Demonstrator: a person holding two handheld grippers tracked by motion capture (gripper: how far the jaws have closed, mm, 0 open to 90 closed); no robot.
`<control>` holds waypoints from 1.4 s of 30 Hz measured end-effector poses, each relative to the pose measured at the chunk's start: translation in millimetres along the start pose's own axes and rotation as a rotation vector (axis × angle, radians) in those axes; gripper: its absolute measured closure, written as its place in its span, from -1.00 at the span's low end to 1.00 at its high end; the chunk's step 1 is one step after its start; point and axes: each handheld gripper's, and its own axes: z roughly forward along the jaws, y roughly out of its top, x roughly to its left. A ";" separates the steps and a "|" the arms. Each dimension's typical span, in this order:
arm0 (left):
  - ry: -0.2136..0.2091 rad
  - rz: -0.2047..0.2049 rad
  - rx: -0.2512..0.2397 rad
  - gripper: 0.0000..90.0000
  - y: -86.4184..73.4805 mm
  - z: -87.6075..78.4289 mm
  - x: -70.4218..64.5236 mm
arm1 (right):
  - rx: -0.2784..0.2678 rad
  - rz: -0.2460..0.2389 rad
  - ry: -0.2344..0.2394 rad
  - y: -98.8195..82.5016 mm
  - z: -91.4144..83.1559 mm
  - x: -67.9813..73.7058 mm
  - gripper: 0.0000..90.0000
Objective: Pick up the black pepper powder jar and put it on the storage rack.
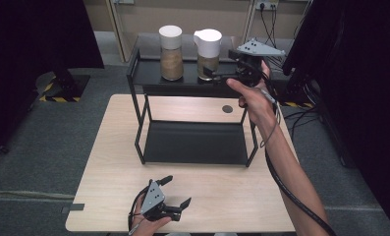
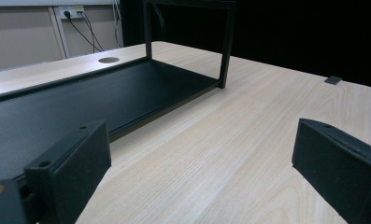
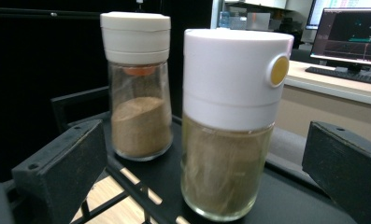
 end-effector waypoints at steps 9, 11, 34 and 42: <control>0.006 -0.004 -0.002 -0.91 -0.4 -0.2 0.5 | -0.022 -0.014 0.043 -16.2 -16.2 5.7 -0.99; 0.006 -0.004 0.001 -0.91 -0.5 -0.1 0.5 | -0.025 -0.028 0.041 -19.8 -18.8 9.6 -0.99; 0.006 -0.006 0.003 -0.91 -1.3 0.6 0.6 | -0.060 -0.043 0.119 -55.1 -44.2 25.3 -0.99; 0.007 -0.007 0.001 -0.91 -1.3 0.4 0.8 | -0.069 -0.033 0.138 -70.6 -53.1 26.3 -0.99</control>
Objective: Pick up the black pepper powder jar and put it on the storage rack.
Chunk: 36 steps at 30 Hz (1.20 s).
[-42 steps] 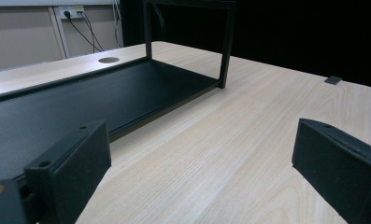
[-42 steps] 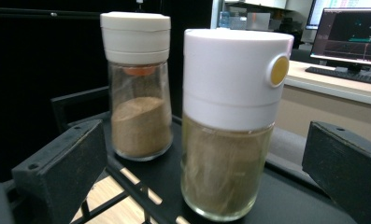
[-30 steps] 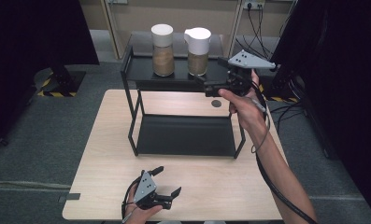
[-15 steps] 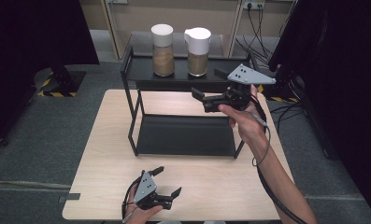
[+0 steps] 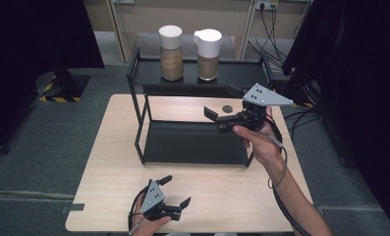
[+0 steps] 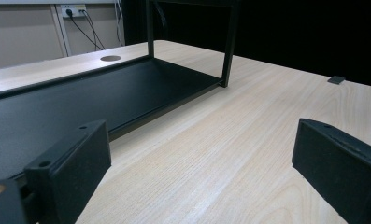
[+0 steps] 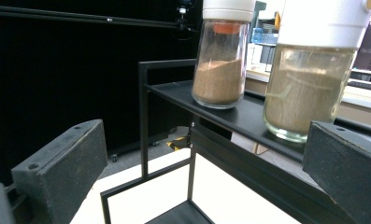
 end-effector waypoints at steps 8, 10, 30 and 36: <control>0.004 0.001 0.000 -0.91 -0.3 0.1 -0.1 | -0.005 0.008 0.014 -20.3 -7.3 6.6 -0.98; 0.005 0.001 0.000 -0.91 -0.1 -0.2 0.2 | -0.006 0.007 0.018 -25.5 -8.5 8.5 -0.98; 0.011 0.001 -0.002 -0.91 -0.3 -0.5 -0.1 | 0.010 0.055 0.066 -66.8 -19.2 19.3 -0.98; 0.012 0.001 -0.004 -0.91 -0.1 -0.9 -0.2 | 0.013 0.058 0.070 -77.4 -24.2 23.1 -0.98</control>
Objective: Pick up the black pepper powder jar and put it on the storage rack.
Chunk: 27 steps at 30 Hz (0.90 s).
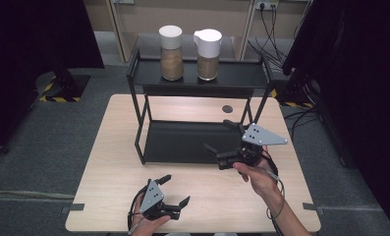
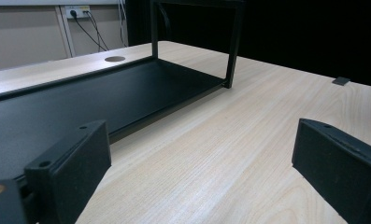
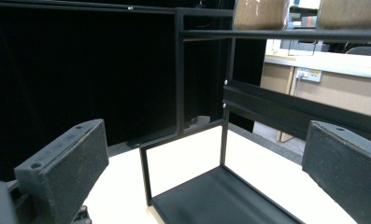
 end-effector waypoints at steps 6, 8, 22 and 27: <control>0.002 -0.001 -0.001 -0.91 -0.1 -0.2 0.1 | 0.013 0.000 0.000 -9.5 -2.4 2.3 -0.97; 0.003 -0.001 -0.001 -0.91 0.1 -0.4 0.3 | 0.017 0.002 0.004 -12.0 -3.0 2.4 -0.98; 0.006 -0.002 -0.002 -0.91 0.0 -0.8 0.8 | 0.034 0.023 0.019 -30.1 -12.8 7.2 -0.97; 0.007 -0.003 -0.002 -0.91 0.0 -0.7 0.7 | 0.043 0.015 0.014 -37.9 -17.8 12.5 -0.97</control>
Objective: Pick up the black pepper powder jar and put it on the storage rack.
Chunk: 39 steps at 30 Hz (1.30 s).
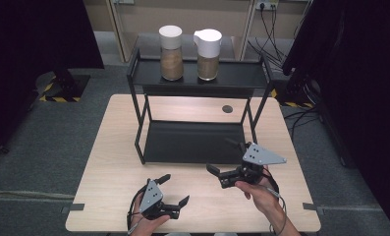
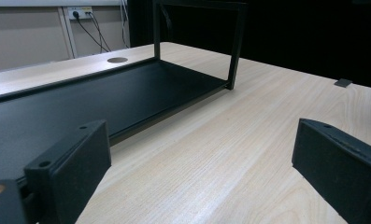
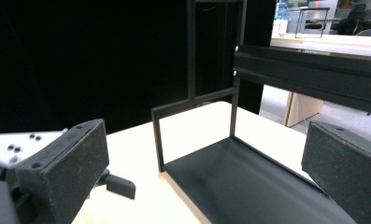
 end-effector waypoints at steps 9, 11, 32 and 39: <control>0.001 -0.002 0.000 -0.91 -0.3 0.0 -0.2 | 0.016 0.000 0.004 -13.9 -6.5 5.8 -0.97; 0.001 0.000 -0.001 -0.91 -0.3 0.0 -0.4 | 0.019 0.006 0.003 -17.0 -7.4 6.0 -0.97; 0.007 -0.002 -0.006 -0.91 -0.3 -0.9 -0.2 | 0.073 0.045 0.001 -52.9 -10.0 11.8 -0.97; 0.010 -0.001 -0.006 -0.91 -0.3 -1.1 -0.3 | 0.082 0.060 0.003 -62.7 -9.5 12.9 -0.97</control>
